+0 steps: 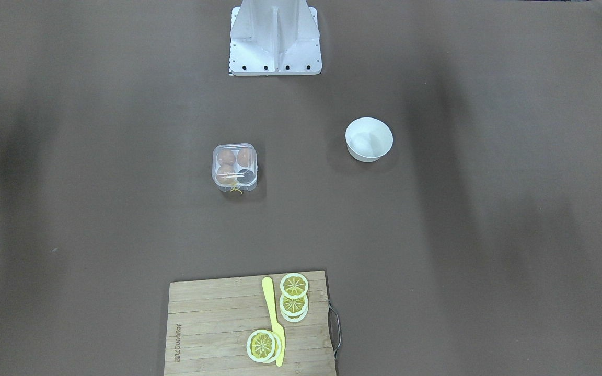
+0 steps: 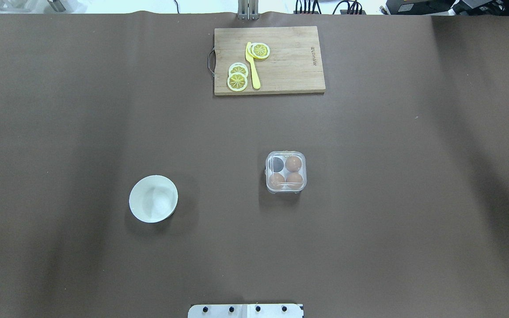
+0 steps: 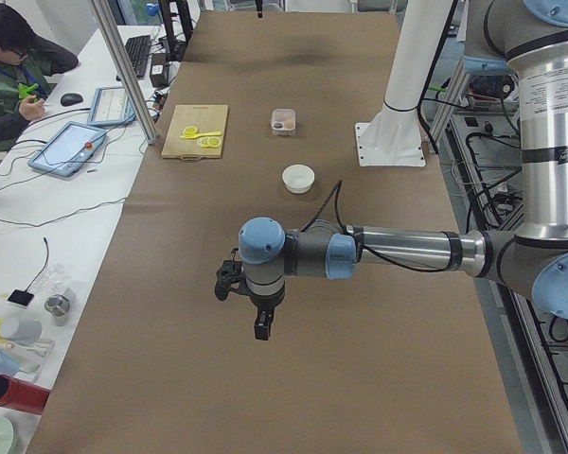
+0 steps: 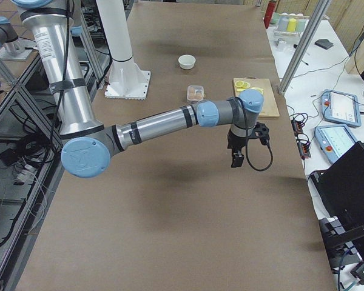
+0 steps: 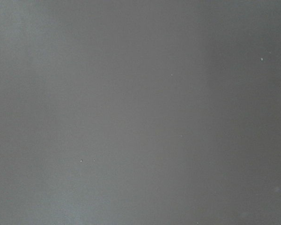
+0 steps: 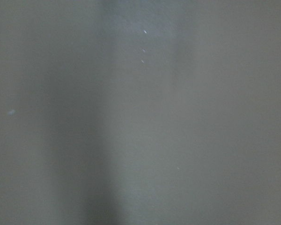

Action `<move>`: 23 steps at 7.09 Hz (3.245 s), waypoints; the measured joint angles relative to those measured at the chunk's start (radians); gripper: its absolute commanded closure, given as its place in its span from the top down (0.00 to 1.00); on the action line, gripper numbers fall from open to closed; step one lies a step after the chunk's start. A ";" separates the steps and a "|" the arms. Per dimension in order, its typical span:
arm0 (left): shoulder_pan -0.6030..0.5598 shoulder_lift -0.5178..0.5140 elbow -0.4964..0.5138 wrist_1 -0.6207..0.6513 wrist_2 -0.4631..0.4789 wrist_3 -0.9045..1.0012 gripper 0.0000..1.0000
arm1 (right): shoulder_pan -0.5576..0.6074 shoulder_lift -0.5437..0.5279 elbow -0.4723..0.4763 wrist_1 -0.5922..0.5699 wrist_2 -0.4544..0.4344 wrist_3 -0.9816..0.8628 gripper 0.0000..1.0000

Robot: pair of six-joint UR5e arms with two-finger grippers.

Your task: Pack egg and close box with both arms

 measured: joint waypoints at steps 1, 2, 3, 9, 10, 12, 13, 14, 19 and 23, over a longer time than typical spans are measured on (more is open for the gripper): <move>0.000 -0.001 0.001 0.000 0.000 -0.005 0.99 | 0.028 -0.065 0.011 0.003 0.000 -0.047 1.00; -0.001 0.001 0.003 0.000 -0.012 -0.006 0.99 | 0.051 -0.134 0.030 0.004 -0.003 -0.067 1.00; -0.001 0.003 0.005 0.002 -0.037 -0.007 0.99 | 0.067 -0.198 0.060 0.004 -0.009 -0.076 1.00; 0.001 -0.003 -0.002 -0.021 -0.072 0.004 0.99 | 0.074 -0.288 0.177 0.005 -0.013 -0.007 1.00; 0.001 -0.003 0.003 -0.049 -0.071 0.005 0.99 | 0.073 -0.286 0.177 0.006 -0.012 -0.004 1.00; 0.002 -0.003 0.016 -0.073 -0.069 0.005 0.99 | 0.071 -0.285 0.176 0.015 -0.011 -0.002 1.00; 0.002 -0.003 0.017 -0.075 -0.069 0.005 0.99 | 0.071 -0.285 0.176 0.018 -0.010 -0.002 1.00; 0.002 -0.002 0.019 -0.076 -0.068 0.005 0.99 | 0.069 -0.285 0.176 0.019 -0.009 -0.001 1.00; 0.002 -0.003 0.017 -0.075 -0.070 0.004 0.99 | 0.050 -0.285 0.173 0.038 -0.007 -0.001 1.00; 0.001 -0.002 0.012 -0.079 -0.073 0.005 0.99 | 0.047 -0.285 0.169 0.051 -0.007 0.001 1.00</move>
